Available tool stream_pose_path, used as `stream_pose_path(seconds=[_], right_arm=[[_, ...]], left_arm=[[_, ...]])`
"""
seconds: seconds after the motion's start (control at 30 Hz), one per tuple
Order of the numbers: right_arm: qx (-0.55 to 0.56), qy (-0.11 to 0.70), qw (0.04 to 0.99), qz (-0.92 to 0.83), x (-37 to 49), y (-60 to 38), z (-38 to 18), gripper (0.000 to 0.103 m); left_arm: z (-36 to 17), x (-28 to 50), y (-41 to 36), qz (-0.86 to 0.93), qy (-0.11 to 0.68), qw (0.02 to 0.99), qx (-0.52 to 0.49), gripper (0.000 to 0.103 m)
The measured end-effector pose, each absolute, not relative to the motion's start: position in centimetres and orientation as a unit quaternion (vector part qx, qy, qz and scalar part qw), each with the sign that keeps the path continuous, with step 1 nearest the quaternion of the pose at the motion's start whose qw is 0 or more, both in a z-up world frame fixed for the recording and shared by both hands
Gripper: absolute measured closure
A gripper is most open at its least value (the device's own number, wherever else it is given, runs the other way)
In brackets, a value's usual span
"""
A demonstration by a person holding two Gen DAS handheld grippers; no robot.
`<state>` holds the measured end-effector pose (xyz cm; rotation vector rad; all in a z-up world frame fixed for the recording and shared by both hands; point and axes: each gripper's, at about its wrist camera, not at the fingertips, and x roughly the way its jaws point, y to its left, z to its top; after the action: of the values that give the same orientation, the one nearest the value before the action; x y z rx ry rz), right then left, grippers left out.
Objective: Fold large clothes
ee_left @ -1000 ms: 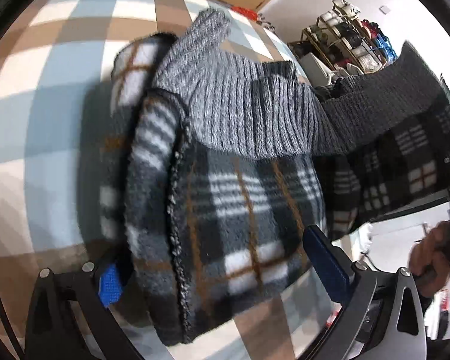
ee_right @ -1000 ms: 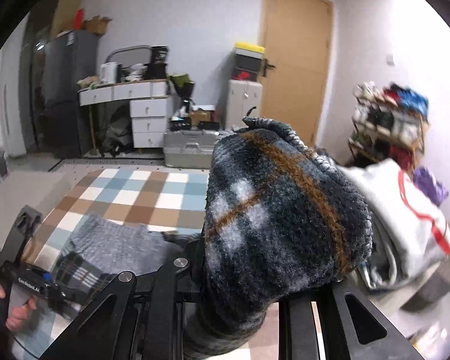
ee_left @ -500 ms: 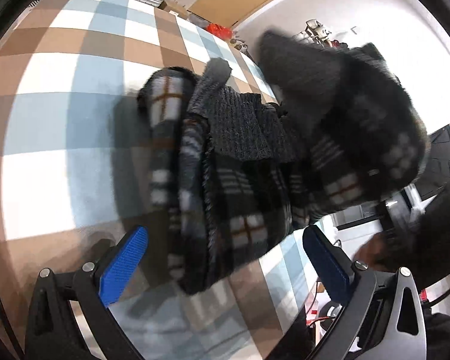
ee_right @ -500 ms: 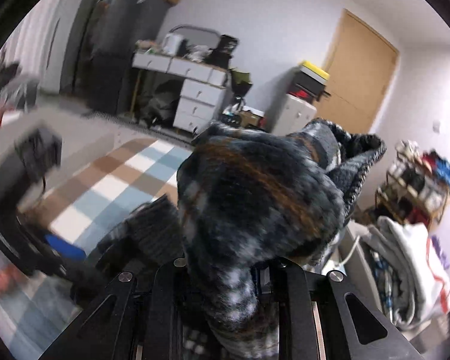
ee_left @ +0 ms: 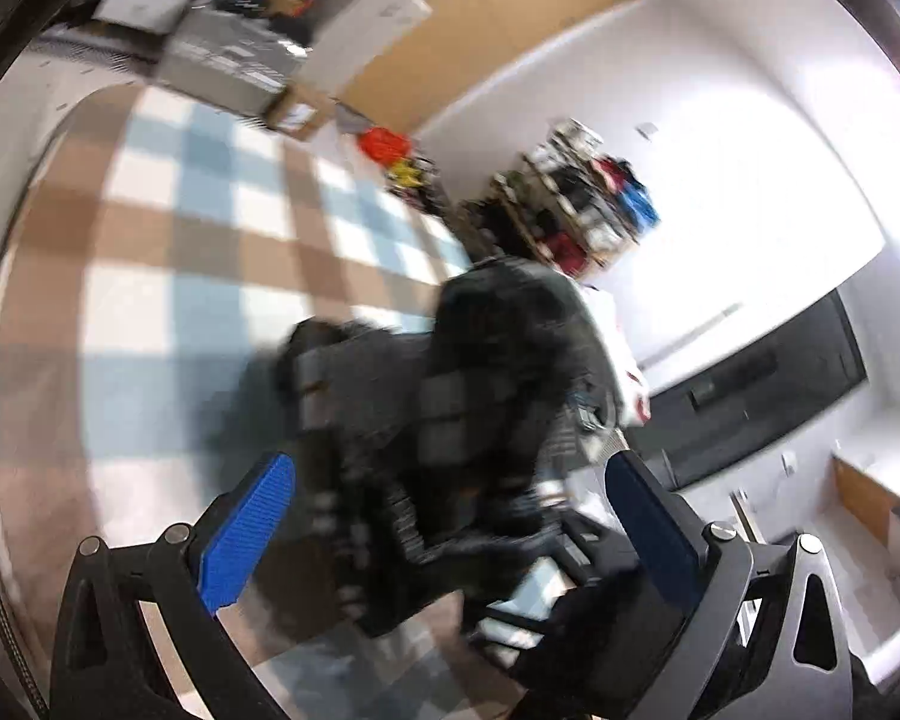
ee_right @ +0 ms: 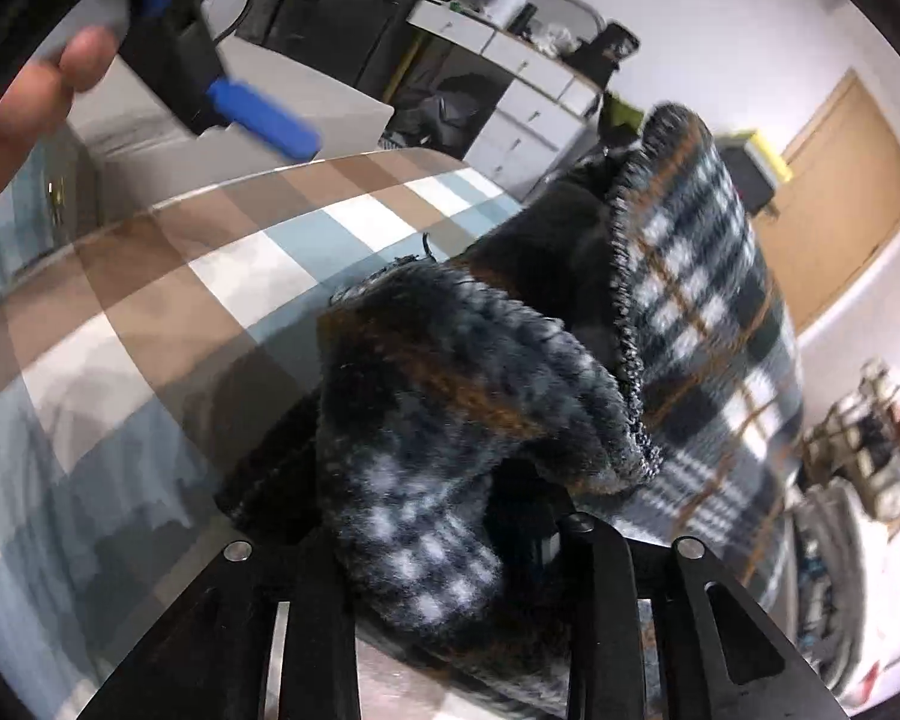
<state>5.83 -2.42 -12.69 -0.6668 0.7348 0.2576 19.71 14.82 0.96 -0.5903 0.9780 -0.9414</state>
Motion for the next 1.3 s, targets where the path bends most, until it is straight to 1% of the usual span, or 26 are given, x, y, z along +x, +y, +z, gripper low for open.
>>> stream_pose_path(seconds=[0.03,0.1,0.13,0.17,0.2,0.23,0.27,0.3,0.33,0.4,0.43,0.47,0.6,0.67,0.77,0.87,0.97,1.03,1.13,1.3], right_arm=[[-0.305,0.36,0.872,0.13,6.1,-2.7,-12.5,0.064],[-0.265,0.381,0.873,0.151,6.5,-3.3,-11.9,0.052],[-0.237,0.389,0.875,0.166,6.7,-3.7,-11.5,0.047],[-0.213,0.397,0.874,0.179,6.9,-4.1,-11.3,0.039],[-0.193,0.405,0.873,0.192,6.9,-4.4,-11.2,0.034],[-0.183,0.406,0.873,0.199,7.0,-4.6,-11.1,0.032],[-0.169,0.409,0.873,0.206,7.1,-4.8,-10.9,0.027],[-0.157,0.411,0.872,0.213,6.9,-4.8,-10.9,0.021],[-0.138,0.411,0.872,0.226,6.7,-4.9,-10.8,0.018],[-0.113,0.412,0.87,0.246,6.6,-4.9,-10.9,0.008],[-0.106,0.412,0.87,0.251,6.5,-5.0,-10.8,0.006],[-0.093,0.407,0.87,0.26,6.4,-5.2,-10.7,0.001],[-0.066,0.395,0.873,0.279,6.5,-5.8,-10.4,0.0],[-0.061,0.393,0.872,0.284,6.4,-6.1,-10.3,0.0],[-0.08,0.39,0.872,0.285,5.9,-6.1,-10.1,0.0],[-0.124,0.397,0.866,0.276,5.5,-5.3,-9.9,0.0],[-0.214,0.413,0.843,0.269,4.4,-4.8,-9.9,0.0],[-0.243,0.422,0.824,0.29,3.6,-5.4,-9.6,0.0],[-0.224,0.441,0.804,0.331,3.3,-8.0,-8.2,0.0],[-0.109,0.48,0.784,0.377,5.0,-13.5,-5.7,0.0]], left_arm=[[1.8,20.3,14.1,-0.433,0.446,0.737,-0.264,0.003],[3.4,20.7,12.9,-0.45,0.443,0.734,-0.25,0.003],[4.4,21.1,11.9,-0.457,0.438,0.735,-0.244,0.003],[5.4,21.4,11.3,-0.462,0.432,0.736,-0.241,0.003],[6.2,21.5,10.7,-0.474,0.425,0.734,-0.236,0.003],[6.9,21.7,9.7,-0.49,0.418,0.729,-0.232,0.003],[7.5,21.7,8.9,-0.503,0.415,0.723,-0.227,0.003],[7.8,21.8,8.4,-0.515,0.415,0.716,-0.224,0.003],[7.9,22.1,8.1,-0.53,0.417,0.704,-0.223,0.003],[7.4,23.1,7.0,-0.545,0.434,0.681,-0.224,0.003],[6.8,24.1,5.6,-0.545,0.459,0.666,-0.221,0.003],[6.3,24.4,5.2,-0.534,0.476,0.664,-0.218,0.003],[2.4,26.6,4.0,-0.491,0.547,0.645,-0.209,0.003],[2.0,26.7,4.4,-0.465,0.563,0.651,-0.211,0.003],[0.9,26.8,4.0,-0.419,0.581,0.676,-0.17,0.003],[1.4,26.1,3.6,-0.399,0.577,0.704,-0.11,0.003],[1.2,25.6,2.3,-0.402,0.579,0.707,-0.061,0.003],[1.2,25.2,2.0,-0.41,0.579,0.704,-0.034,0.003],[1.2,25.5,2.4,-0.422,0.584,0.692,-0.047,0.003],[1.2,26.0,3.6,-0.436,0.582,0.678,-0.108,0.003]])
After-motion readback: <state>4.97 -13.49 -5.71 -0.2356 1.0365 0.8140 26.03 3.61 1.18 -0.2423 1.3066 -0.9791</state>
